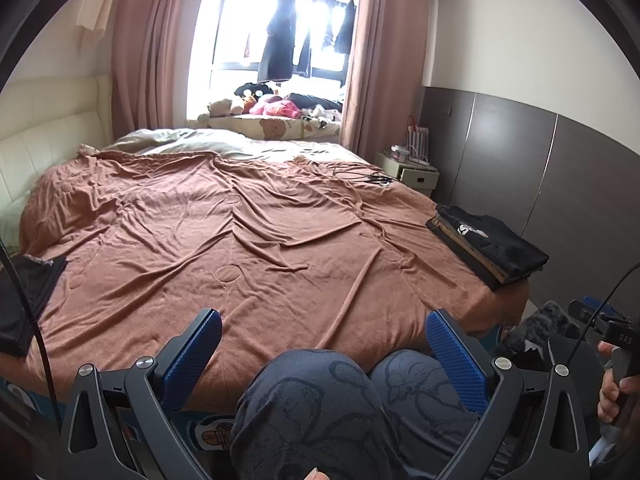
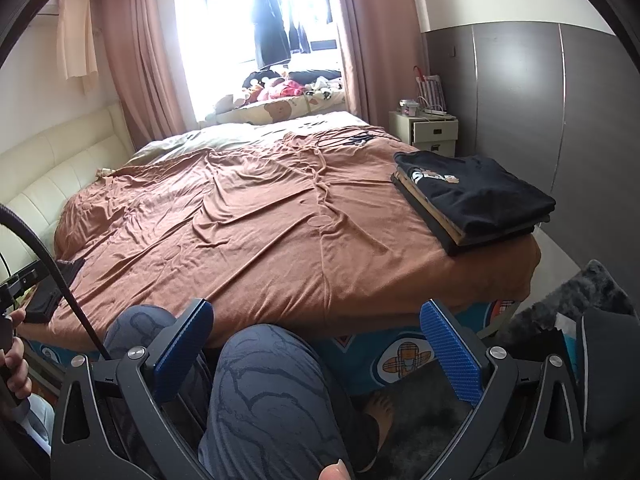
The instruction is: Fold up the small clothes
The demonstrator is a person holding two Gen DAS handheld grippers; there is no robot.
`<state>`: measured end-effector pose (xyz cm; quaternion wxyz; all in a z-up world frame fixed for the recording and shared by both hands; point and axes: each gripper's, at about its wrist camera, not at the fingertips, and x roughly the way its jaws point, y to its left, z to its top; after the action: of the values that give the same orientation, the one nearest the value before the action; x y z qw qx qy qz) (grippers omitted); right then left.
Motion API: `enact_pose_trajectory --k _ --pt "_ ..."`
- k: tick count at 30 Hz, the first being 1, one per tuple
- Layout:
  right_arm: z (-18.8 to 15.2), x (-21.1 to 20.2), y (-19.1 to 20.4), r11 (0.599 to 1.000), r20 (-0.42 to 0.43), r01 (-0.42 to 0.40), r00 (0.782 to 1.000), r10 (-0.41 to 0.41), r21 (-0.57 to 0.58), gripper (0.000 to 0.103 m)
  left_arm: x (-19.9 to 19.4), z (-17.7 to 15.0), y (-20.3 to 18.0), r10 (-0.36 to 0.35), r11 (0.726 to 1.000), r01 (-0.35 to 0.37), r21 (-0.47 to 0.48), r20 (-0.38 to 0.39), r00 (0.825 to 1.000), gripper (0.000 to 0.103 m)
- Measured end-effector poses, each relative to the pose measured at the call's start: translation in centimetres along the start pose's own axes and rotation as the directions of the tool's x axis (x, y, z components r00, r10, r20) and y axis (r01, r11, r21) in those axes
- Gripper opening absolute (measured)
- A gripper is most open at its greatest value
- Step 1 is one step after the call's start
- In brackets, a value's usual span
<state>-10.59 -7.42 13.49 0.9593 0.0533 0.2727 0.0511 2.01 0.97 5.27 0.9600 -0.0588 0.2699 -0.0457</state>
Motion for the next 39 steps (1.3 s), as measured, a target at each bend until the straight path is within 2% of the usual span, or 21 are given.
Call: enact_pose_trajectory --k 14,19,39 --pt "-0.4 -1.0 0.0 1.0 0.021 0.001 1.0 0.0 -0.001 0.103 -0.9 0.1 -0.3 0.001 1.0 -0.001 0.001 0.022 1.0 0.103" --pt "-0.4 -1.2 -0.2 1.0 0.023 -0.003 1.0 0.003 -0.01 0.103 -1.6 0.0 -0.3 0.025 1.0 -0.024 -0.011 0.038 0.999 0.103" --pt "-0.4 -1.7 -0.6 1.0 0.037 -0.002 0.999 0.002 -0.013 0.103 -2.7 -0.1 -0.9 0.018 1.0 -0.017 -0.016 0.052 0.998 0.103"
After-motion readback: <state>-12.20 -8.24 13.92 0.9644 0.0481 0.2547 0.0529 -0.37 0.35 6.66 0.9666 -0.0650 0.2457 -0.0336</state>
